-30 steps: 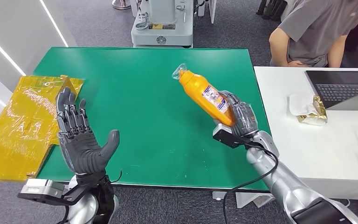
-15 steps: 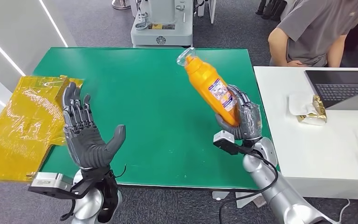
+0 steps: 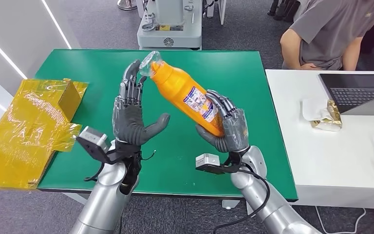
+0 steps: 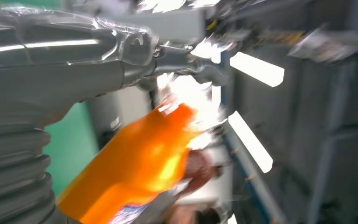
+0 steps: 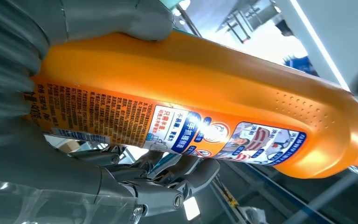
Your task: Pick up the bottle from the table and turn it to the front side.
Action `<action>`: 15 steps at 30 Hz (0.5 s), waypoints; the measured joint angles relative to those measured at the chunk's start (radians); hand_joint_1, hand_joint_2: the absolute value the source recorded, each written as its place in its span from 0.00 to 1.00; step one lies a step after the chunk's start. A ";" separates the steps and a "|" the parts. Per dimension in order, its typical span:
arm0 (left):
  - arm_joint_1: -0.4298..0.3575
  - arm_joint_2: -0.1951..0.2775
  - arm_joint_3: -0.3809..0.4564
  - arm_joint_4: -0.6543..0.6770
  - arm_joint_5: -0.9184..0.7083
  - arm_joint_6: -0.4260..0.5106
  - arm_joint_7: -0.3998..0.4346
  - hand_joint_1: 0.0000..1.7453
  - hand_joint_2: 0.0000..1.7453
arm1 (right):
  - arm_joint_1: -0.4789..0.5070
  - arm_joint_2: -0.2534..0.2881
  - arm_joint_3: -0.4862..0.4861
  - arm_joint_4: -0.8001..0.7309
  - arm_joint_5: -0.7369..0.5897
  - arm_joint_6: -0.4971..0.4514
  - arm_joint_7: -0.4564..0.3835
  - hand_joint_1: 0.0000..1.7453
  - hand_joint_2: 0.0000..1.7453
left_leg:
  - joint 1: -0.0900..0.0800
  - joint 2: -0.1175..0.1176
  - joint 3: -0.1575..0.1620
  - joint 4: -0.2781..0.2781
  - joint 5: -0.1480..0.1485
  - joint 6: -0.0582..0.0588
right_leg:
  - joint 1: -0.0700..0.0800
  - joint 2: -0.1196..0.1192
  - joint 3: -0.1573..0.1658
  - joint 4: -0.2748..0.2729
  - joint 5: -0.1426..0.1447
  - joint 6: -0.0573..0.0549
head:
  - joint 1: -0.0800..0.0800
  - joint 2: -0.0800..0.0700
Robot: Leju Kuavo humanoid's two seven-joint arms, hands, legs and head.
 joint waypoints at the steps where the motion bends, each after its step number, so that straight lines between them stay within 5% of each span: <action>1: -0.017 -0.002 0.002 0.028 0.005 -0.009 -0.001 0.00 1.00 | 0.003 0.009 0.003 -0.010 0.005 0.000 0.002 1.00 1.00 | 0.000 0.000 0.000 0.000 0.000 0.000 | 0.000 0.001 0.000 0.000 0.000 0.000 | 0.000 0.000; 15: -0.120 -0.024 0.041 0.177 0.009 -0.011 -0.010 0.00 1.00 | 0.065 0.067 -0.046 -0.105 0.097 0.000 0.012 1.00 1.00 | 0.000 0.000 0.000 0.000 0.000 0.000 | 0.000 0.000 0.000 0.000 0.000 0.000 | 0.000 0.000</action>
